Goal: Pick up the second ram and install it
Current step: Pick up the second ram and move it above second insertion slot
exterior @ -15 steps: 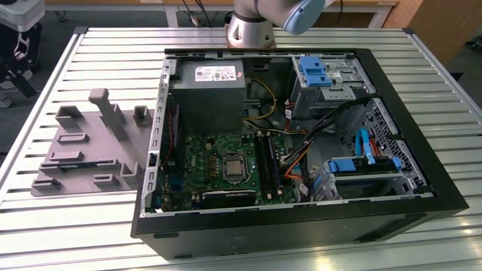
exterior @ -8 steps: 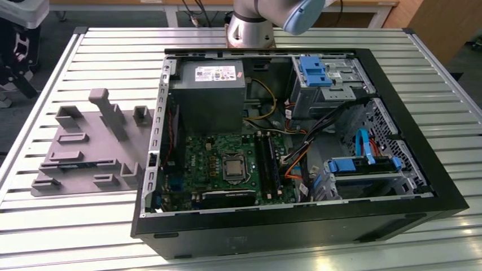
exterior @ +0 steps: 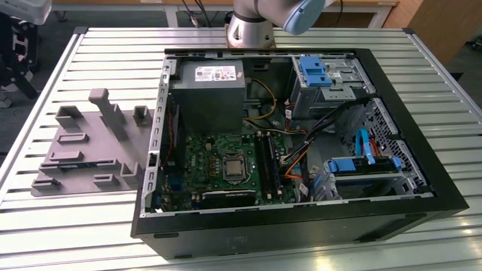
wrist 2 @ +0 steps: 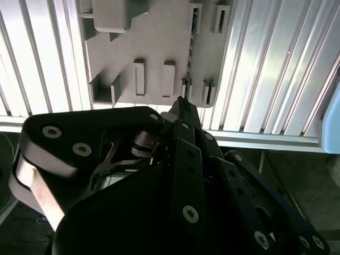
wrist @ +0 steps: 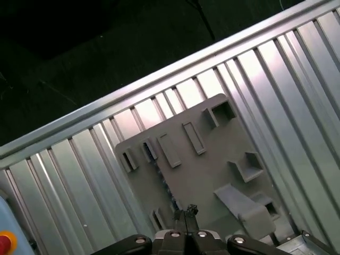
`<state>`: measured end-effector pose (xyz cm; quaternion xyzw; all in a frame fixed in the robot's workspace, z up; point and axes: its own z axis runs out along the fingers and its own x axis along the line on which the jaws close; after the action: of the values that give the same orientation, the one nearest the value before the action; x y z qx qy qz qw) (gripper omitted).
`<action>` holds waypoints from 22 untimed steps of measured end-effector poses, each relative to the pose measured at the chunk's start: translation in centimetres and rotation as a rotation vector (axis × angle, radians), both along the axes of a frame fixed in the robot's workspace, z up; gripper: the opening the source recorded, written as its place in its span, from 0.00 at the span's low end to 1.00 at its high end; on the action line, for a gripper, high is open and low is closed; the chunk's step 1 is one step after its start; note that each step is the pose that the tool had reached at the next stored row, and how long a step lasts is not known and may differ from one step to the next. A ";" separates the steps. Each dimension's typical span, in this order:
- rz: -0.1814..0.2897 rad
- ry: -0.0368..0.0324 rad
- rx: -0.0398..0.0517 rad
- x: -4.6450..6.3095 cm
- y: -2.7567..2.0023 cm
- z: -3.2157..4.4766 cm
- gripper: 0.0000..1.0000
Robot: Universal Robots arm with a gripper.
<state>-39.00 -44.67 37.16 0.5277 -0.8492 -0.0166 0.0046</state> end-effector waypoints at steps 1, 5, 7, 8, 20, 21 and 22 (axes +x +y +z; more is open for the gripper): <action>0.014 0.0000 -0.0001 0.0 0.00 -0.02 0.11; 0.074 -0.0001 0.0000 0.0 0.00 -0.15 0.11; 0.092 -0.0002 0.0000 -0.1 0.00 -0.32 0.11; 0.096 -0.0001 -0.0001 -0.1 0.00 -0.43 0.11; 0.285 -0.0001 0.0001 -0.1 -0.01 -1.78 0.11; 0.304 0.0000 0.0000 -0.1 -0.01 -1.89 0.11; 0.321 0.0000 0.0000 -0.1 -0.01 -1.99 0.11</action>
<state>-39.11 -44.69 35.17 0.6568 -0.7538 -0.0157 0.0072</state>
